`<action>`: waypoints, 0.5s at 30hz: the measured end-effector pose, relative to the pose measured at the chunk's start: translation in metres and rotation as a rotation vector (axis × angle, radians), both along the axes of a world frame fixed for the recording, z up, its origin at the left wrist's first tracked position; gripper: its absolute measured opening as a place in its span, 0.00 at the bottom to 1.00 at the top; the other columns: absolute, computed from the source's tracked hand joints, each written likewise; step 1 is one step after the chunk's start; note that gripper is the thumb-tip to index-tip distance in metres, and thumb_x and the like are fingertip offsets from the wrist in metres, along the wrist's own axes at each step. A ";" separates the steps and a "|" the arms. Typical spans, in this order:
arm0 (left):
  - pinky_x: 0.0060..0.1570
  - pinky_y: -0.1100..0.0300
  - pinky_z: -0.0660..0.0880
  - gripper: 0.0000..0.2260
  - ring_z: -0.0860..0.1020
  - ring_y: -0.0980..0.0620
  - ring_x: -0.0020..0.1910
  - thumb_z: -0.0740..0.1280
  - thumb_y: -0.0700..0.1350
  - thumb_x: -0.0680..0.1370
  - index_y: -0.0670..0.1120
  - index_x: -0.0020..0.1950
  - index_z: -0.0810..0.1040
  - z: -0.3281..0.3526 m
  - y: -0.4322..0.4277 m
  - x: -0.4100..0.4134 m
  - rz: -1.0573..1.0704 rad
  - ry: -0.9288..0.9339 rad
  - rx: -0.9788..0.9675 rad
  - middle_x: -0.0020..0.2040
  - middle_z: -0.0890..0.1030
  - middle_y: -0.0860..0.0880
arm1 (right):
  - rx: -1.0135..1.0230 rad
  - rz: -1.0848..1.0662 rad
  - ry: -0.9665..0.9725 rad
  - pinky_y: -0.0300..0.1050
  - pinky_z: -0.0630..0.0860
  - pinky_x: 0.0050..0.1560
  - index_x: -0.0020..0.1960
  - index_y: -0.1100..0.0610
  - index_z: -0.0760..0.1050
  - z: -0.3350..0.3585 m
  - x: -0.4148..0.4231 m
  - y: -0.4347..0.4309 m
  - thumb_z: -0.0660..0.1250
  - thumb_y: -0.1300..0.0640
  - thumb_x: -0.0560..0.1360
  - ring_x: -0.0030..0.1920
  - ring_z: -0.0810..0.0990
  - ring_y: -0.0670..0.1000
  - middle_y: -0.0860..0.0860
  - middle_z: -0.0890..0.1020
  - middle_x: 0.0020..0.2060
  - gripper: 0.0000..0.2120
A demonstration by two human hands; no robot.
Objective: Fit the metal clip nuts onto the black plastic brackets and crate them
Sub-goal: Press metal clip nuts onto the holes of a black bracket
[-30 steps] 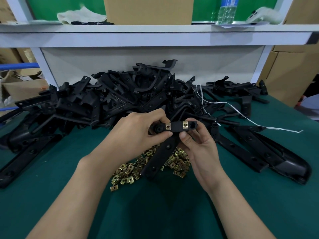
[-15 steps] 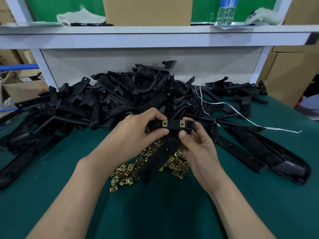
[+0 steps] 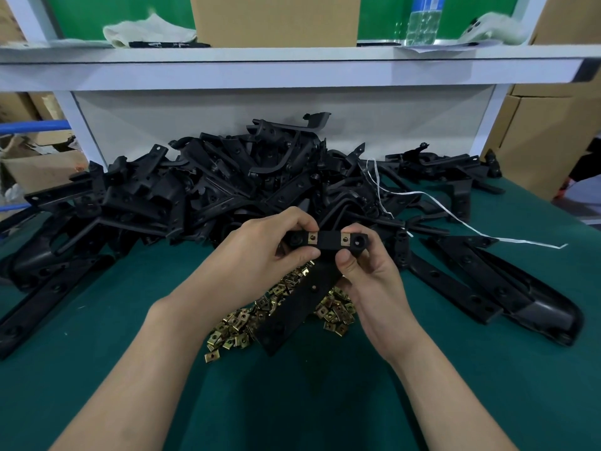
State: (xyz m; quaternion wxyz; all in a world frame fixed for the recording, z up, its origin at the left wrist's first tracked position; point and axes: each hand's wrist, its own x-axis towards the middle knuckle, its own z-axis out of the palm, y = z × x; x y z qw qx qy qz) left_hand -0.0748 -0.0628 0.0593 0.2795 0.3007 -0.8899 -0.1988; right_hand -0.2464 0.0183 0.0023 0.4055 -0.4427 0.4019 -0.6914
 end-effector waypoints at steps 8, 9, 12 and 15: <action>0.37 0.59 0.72 0.09 0.76 0.56 0.37 0.67 0.60 0.76 0.63 0.55 0.73 0.000 0.000 0.000 -0.005 0.012 -0.060 0.50 0.81 0.62 | -0.008 -0.012 -0.010 0.65 0.73 0.65 0.52 0.43 0.80 0.000 0.000 0.000 0.75 0.46 0.68 0.55 0.78 0.53 0.48 0.81 0.50 0.13; 0.38 0.60 0.72 0.09 0.76 0.56 0.37 0.67 0.60 0.76 0.63 0.55 0.73 0.001 0.000 0.000 -0.004 0.010 -0.058 0.51 0.80 0.63 | -0.010 -0.002 -0.021 0.62 0.74 0.64 0.52 0.43 0.80 0.000 -0.001 0.000 0.75 0.47 0.68 0.55 0.79 0.53 0.48 0.81 0.50 0.13; 0.39 0.60 0.71 0.11 0.77 0.56 0.37 0.67 0.61 0.76 0.64 0.56 0.72 0.002 -0.001 0.001 0.009 -0.007 -0.040 0.53 0.79 0.68 | -0.003 0.041 -0.051 0.57 0.75 0.65 0.52 0.43 0.81 0.000 -0.002 0.000 0.79 0.44 0.66 0.56 0.79 0.53 0.50 0.82 0.52 0.16; 0.39 0.61 0.71 0.11 0.77 0.58 0.38 0.67 0.62 0.75 0.65 0.56 0.72 0.003 -0.003 0.003 0.019 -0.013 -0.021 0.53 0.78 0.70 | 0.007 0.073 -0.062 0.52 0.76 0.64 0.52 0.44 0.81 0.001 -0.002 0.000 0.81 0.40 0.62 0.57 0.80 0.53 0.51 0.82 0.53 0.22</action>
